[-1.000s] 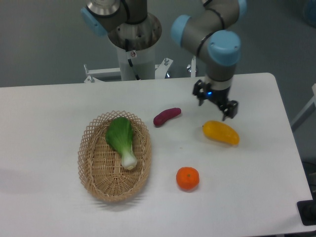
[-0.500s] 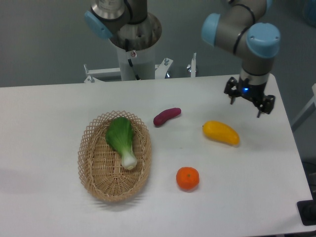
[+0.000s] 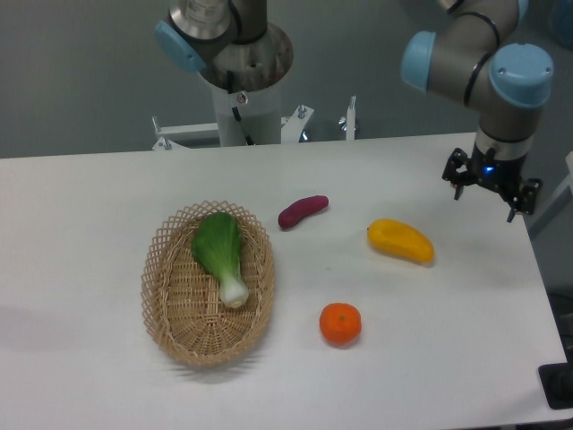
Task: Place the sweet potato on the table
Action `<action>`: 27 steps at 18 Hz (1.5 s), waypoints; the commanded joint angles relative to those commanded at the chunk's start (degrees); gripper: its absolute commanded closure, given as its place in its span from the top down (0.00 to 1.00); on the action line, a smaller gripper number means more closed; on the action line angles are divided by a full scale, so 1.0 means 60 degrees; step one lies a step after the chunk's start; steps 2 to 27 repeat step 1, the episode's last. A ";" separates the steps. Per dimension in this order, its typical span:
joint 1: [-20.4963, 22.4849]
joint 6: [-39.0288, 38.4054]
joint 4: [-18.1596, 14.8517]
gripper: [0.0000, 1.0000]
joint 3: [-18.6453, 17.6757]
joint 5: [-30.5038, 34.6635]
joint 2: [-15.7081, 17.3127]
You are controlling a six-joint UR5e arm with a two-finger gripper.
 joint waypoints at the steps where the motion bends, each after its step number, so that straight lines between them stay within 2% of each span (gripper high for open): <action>1: 0.0000 0.0000 0.0000 1.00 0.0000 0.0000 0.0000; 27: 0.0000 0.0000 0.0000 1.00 0.0000 0.0000 0.0000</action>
